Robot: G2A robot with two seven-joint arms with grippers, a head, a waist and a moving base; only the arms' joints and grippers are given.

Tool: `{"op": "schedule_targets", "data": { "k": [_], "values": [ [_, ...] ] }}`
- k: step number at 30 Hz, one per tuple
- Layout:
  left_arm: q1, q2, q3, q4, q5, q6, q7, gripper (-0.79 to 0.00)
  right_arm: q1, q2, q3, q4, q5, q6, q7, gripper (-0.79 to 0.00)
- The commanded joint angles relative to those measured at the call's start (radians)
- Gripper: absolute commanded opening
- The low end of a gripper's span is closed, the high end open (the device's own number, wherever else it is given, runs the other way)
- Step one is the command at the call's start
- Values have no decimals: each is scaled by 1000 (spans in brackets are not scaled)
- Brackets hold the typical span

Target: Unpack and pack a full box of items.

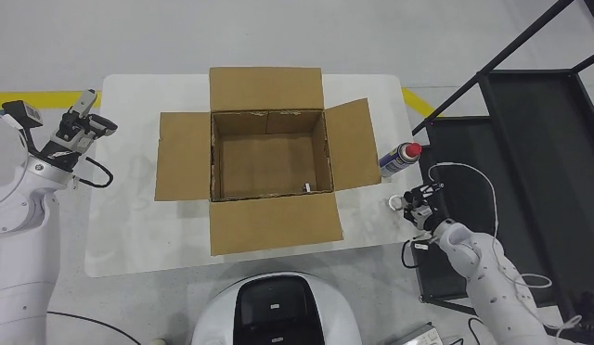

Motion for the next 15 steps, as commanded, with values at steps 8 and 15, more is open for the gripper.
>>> {"op": "schedule_targets", "data": {
  "k": [8, 15],
  "values": [
    [0, 0, 0, 0, 0, 0, 0, 0, 47, -7, -16, 72, 170, -49, 91, -785],
    [0, 0, 0, 0, 0, 0, 0, 0, 74, -9, -15, 104, 339, -110, 171, -785]
  ]
}}
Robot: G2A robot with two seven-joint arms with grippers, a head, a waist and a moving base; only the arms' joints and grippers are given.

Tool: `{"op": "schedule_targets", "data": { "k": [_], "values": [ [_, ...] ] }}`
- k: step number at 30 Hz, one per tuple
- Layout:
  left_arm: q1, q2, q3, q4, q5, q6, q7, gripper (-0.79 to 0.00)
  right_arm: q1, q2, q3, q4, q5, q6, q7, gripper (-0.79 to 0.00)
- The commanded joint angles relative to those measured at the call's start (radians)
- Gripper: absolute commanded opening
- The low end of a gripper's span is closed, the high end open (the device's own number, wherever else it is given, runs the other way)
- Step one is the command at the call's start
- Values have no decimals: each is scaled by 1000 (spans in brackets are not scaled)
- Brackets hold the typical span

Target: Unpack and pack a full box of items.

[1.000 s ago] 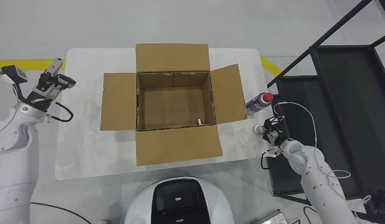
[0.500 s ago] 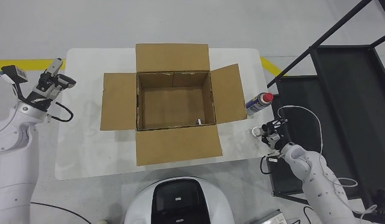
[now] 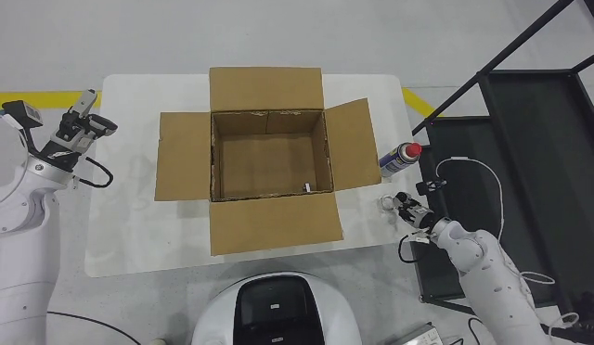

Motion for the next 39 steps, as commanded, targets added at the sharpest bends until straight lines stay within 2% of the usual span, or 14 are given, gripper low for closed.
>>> {"op": "schedule_targets", "data": {
  "k": [1, 12, 18, 29, 39],
  "values": [
    [0, 0, 0, 0, 0, 0, 0, 0, 5, 0, 1, 6, 49, -12, 25, -785],
    [0, 0, 0, 0, 0, 0, 0, 0, 14, 5, 8, 53, 327, -109, 199, -785],
    [0, 0, 0, 0, 0, 0, 0, 0, -17, 11, 12, 12, 472, -124, 300, -785],
    [0, 0, 0, 0, 0, 0, 0, 0, -198, 27, 66, -345, 533, -69, 335, -785],
    [0, 0, 0, 0, 0, 0, 0, 0, -305, 37, 110, -583, 545, -14, 362, -785]
  ]
}}
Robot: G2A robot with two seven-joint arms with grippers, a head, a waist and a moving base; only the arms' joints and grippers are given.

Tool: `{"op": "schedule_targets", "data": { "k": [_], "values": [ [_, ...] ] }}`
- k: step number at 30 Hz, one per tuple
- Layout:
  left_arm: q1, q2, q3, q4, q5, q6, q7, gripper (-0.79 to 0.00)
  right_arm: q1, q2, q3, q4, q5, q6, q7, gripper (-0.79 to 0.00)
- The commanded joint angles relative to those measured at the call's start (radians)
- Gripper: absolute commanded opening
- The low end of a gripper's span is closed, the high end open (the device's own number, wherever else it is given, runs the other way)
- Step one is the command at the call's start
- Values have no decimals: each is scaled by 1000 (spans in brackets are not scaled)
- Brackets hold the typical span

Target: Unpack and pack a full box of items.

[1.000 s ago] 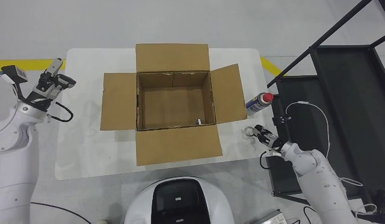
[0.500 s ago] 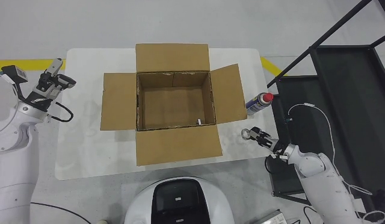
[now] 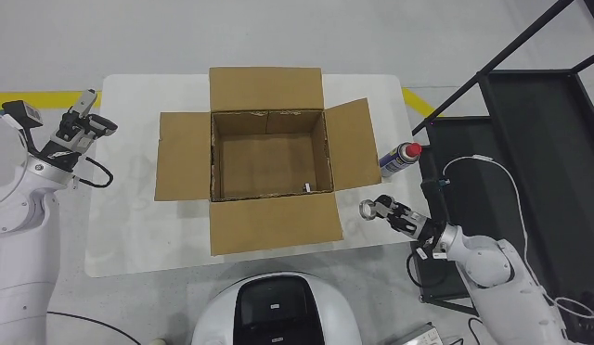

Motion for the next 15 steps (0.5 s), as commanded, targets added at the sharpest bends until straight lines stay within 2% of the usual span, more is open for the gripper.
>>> {"op": "schedule_targets", "data": {
  "k": [1, 7, 15],
  "values": [
    [0, 0, 0, 0, 0, 0, 0, 0, -11, 1, 2, -27, 3, 12, 4, -785],
    [0, 0, 0, 0, 0, 0, 0, 0, -3, 1, -27, -104, -1, 68, 15, -785],
    [0, 0, 0, 0, 0, 0, 0, 0, 111, -3, -118, -142, -10, 167, 32, -785]
  ]
}}
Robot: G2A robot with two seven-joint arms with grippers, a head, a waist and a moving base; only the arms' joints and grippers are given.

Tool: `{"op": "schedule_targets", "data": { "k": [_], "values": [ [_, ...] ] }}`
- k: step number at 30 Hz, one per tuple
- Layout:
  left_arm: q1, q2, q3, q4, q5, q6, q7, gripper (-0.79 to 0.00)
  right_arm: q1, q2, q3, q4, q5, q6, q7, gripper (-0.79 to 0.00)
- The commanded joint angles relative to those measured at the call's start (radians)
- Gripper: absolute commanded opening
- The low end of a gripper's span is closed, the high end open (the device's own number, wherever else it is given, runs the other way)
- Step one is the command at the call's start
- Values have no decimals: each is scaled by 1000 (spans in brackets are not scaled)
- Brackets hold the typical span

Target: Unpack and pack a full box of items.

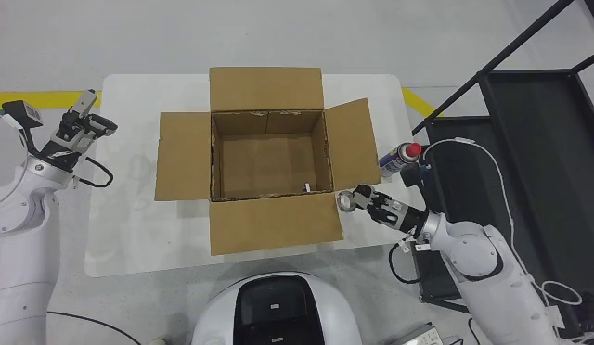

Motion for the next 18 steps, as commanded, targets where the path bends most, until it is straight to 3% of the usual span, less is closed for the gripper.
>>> {"op": "schedule_targets", "data": {
  "k": [1, 18],
  "values": [
    [0, 0, 0, 0, 0, 0, 0, 0, 33, -1, -25, -1, -1, 22, 6, -785],
    [0, 0, 0, 0, 0, 0, 0, 0, 409, -46, -336, 141, -125, 265, -50, -785]
  ]
}}
